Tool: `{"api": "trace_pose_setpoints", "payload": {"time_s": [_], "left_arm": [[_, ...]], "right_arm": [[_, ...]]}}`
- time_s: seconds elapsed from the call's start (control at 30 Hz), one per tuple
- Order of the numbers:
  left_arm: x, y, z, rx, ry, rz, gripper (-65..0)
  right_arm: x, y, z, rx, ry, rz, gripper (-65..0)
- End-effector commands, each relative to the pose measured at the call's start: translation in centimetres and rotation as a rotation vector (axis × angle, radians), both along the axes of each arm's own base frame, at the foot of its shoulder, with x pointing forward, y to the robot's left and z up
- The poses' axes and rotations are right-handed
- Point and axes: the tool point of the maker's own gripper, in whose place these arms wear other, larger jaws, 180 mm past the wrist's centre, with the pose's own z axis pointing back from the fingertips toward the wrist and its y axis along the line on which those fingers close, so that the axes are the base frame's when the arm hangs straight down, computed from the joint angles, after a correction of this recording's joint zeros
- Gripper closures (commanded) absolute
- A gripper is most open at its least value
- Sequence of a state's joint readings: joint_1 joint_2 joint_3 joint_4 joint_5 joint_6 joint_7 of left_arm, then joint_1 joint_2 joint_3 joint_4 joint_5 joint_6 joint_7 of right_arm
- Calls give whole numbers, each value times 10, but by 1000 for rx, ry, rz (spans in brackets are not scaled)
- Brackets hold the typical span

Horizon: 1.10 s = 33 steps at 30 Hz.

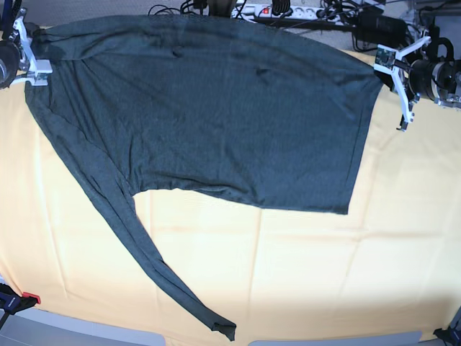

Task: Fold the T-shirt properly
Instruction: 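Drag the grey shirt by its shoulder corners toward the robot with both grippers, then open both grippers to release the shoulder corners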

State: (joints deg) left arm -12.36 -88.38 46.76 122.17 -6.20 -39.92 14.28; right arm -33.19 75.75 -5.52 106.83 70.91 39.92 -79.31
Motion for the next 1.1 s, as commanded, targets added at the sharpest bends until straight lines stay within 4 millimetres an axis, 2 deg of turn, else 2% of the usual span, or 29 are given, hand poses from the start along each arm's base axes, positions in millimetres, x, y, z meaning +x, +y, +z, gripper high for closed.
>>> {"api": "trace_pose_setpoints", "payload": {"time_s": [0.0, 0.13, 0.37, 0.67, 0.7, 0.77, 0.8, 0.83, 0.87, 1.0, 1.07], "left_arm": [[4, 0, 5, -5, -15, -2, 0], [-2, -2, 3, -15, 9, 5, 0], [-35, 0, -12, -1, 112, -9, 0], [-22, 7, -11, 36, 52, -45, 0], [-21, 7, -10, 37, 47, -44, -22], [-19, 7, -10, 37, 41, -44, -186], [-19, 7, -10, 41, 39, -44, -264], [-18, 7, -9, 40, 38, -44, -319], [-19, 8, -9, 41, 39, -42, -339], [-18, 10, -10, 63, 30, -45, -338], [-15, 12, -9, 78, 20, -42, -338]], "right_arm": [[8, -8, 7, -31, -14, 22, 0], [8, -8, 7, -31, -14, 22, 0], [8, -8, 7, -32, -15, 23, 0], [8, -7, 8, -29, -17, 31, -2], [8, -6, 8, -27, -17, 30, -74], [7, -2, 8, -8, -10, 18, -245], [6, 1, 9, 7, -5, 9, -313], [6, 5, 9, 27, -3, -3, -347], [7, 11, 11, 53, 1, -18, -351], [18, 26, 23, 136, -4, -65, -349], [30, 24, 30, 135, -36, -62, -349]]}}
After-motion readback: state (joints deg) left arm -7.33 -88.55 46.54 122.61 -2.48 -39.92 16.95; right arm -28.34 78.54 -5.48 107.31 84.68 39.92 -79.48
